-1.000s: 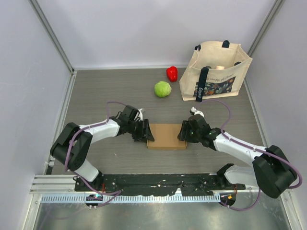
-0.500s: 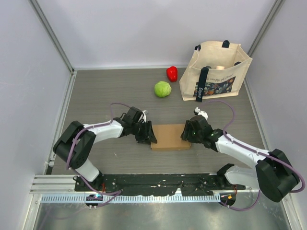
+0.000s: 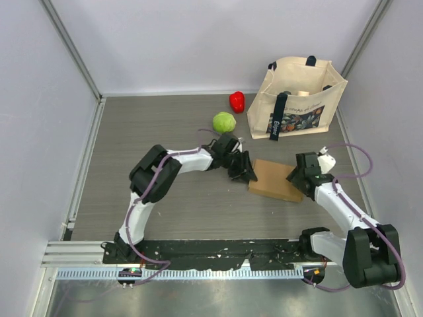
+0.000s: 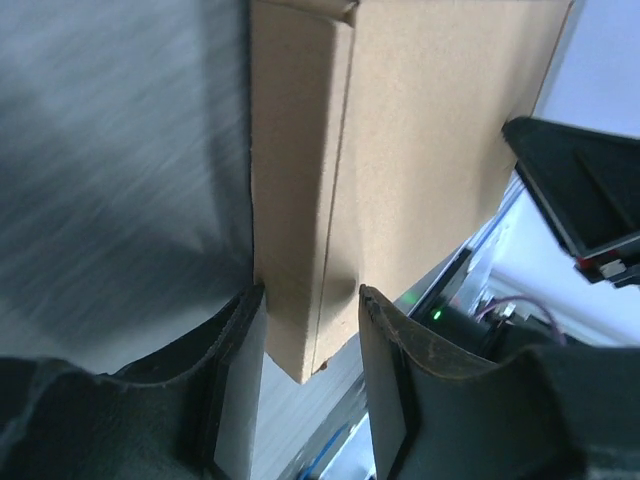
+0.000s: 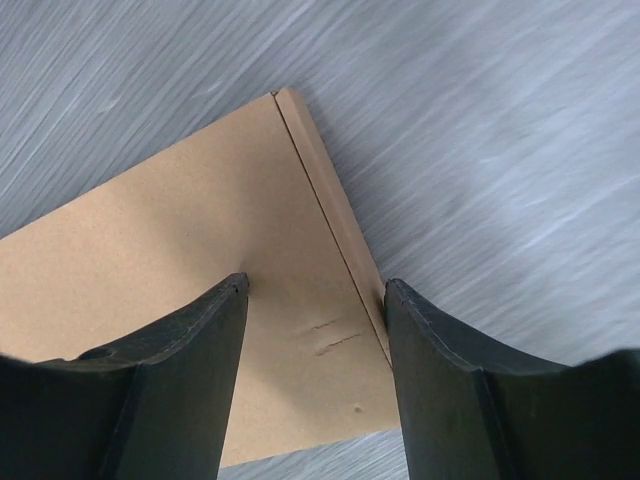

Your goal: Fold the paper box

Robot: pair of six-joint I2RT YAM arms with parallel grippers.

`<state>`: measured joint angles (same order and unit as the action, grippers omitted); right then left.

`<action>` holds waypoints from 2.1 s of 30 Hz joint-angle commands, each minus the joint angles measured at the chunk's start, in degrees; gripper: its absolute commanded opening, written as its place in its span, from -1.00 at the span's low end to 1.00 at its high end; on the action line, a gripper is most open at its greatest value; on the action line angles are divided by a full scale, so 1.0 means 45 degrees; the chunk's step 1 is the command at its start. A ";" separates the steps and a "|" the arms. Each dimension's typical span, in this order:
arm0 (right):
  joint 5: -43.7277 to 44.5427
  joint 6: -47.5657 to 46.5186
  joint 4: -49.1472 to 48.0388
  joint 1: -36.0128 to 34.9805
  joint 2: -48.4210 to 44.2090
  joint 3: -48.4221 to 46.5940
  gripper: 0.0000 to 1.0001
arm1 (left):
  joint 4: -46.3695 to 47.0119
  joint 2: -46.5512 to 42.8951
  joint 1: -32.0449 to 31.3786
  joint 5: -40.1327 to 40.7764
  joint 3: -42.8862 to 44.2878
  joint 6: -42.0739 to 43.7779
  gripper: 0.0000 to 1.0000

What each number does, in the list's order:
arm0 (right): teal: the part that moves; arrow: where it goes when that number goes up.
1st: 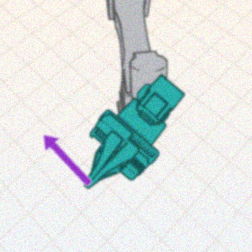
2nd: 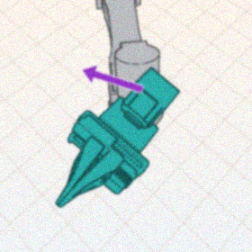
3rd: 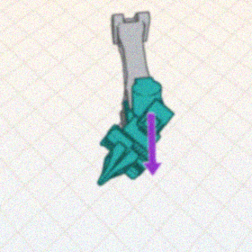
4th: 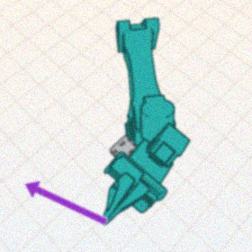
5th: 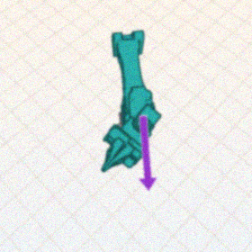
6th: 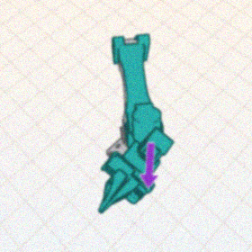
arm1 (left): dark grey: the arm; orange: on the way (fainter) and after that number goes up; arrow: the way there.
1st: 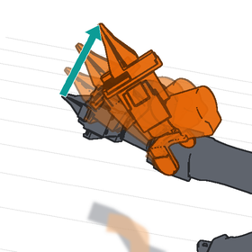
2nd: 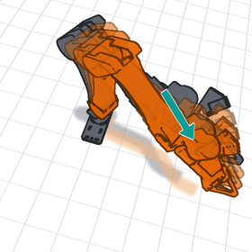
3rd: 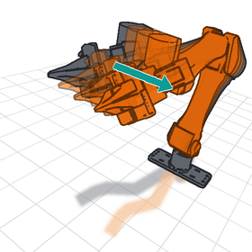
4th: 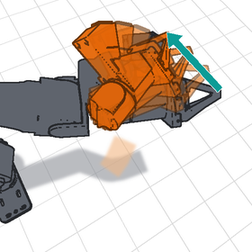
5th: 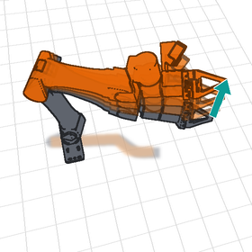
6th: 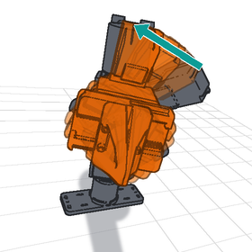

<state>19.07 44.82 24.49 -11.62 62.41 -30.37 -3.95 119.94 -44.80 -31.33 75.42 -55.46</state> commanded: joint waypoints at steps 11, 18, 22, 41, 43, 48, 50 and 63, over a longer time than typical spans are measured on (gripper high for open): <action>-0.1056 -0.1716 -0.0286 0.5256 0.2319 -0.2350 0.17 | 0.2088 0.5161 -0.2701 -0.2041 0.7453 -0.3260 -0.16; 0.0312 -0.2284 -0.0598 0.5687 0.3864 -0.3368 0.22 | 0.1717 0.6217 -0.2936 -0.2100 0.9119 -0.3612 -0.16; 0.0936 -0.2381 -0.0735 0.5842 0.4080 -0.3505 0.26 | 0.1834 0.6315 -0.2956 -0.2080 0.9159 -0.3749 -0.07; 0.1445 -0.1660 -0.0579 0.5980 0.3476 -0.2647 0.46 | 0.0252 0.5437 -0.2096 -0.1377 0.8885 -0.2304 0.13; 0.1543 -0.1581 -0.0754 0.5980 0.3241 -0.2432 0.46 | 0.0193 0.5398 -0.2096 -0.1397 0.8886 -0.2284 0.13; 0.1992 -0.1679 -0.0736 0.6000 0.3357 -0.2782 0.50 | 0.0272 0.5124 -0.2096 -0.1397 0.8378 -0.2168 0.15; 0.2109 -0.1620 -0.0755 0.6019 0.3338 -0.2821 0.51 | 0.0154 0.4911 -0.2038 -0.1339 0.8241 -0.2090 0.17; 0.4041 -0.2068 0.0221 0.5942 0.2851 -0.3895 0.63 | 0.0116 0.2939 -0.1609 -0.1143 0.6426 -0.1661 0.54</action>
<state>31.53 35.59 23.40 15.59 78.32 -44.53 -3.53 140.73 -53.36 -37.21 106.72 -65.41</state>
